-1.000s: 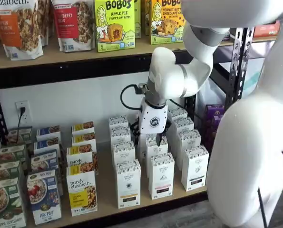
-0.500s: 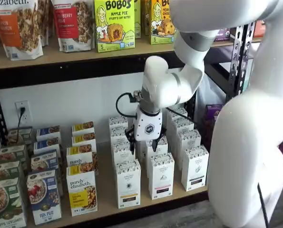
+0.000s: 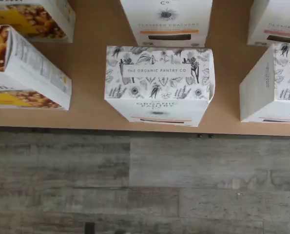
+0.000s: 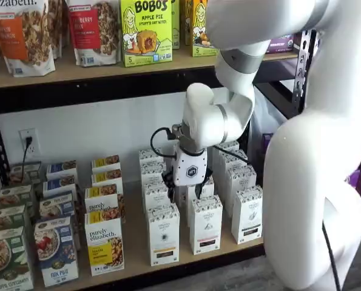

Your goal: Pick up the white box with a yellow strip in the middle, on the bottom shelf, the fourth box from the left

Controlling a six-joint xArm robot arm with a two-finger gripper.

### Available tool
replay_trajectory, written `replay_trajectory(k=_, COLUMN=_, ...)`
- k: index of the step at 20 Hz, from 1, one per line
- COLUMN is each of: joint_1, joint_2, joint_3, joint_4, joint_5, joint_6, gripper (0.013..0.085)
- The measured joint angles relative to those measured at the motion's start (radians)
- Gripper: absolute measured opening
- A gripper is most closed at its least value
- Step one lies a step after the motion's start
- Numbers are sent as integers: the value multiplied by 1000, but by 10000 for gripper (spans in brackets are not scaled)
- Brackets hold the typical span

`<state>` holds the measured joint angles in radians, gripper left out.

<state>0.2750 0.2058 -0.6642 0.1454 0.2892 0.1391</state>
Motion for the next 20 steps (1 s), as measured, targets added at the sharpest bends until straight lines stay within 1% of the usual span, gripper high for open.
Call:
replay_trajectory(k=1, joint_1=-4, joint_2=16, joint_3=-8, joint_4=-9, joint_5=-3, joint_6=5, gripper=850)
replay_trajectory(k=2, joint_1=-7, joint_2=37, joint_3=-18, joint_4=-8, joint_5=-11, joint_6=0, gripper=850)
replay_trajectory(k=4, joint_1=-7, joint_2=68, joint_3=-33, joint_4=12, joint_5=-28, joint_6=-20, gripper=850)
replay_trajectory(k=11, joint_1=-2, joint_2=165, joint_3=-97, joint_4=6, joint_5=-57, joint_6=-11, gripper=850)
replay_trajectory(k=13, joint_1=2, joint_2=198, joint_3=-123, joint_4=12, joint_5=-67, joint_6=-14, gripper=850)
replay_trajectory(k=20, joint_1=6, joint_2=272, joint_3=-191, joint_4=10, joint_5=-79, joint_6=-9, gripper=850)
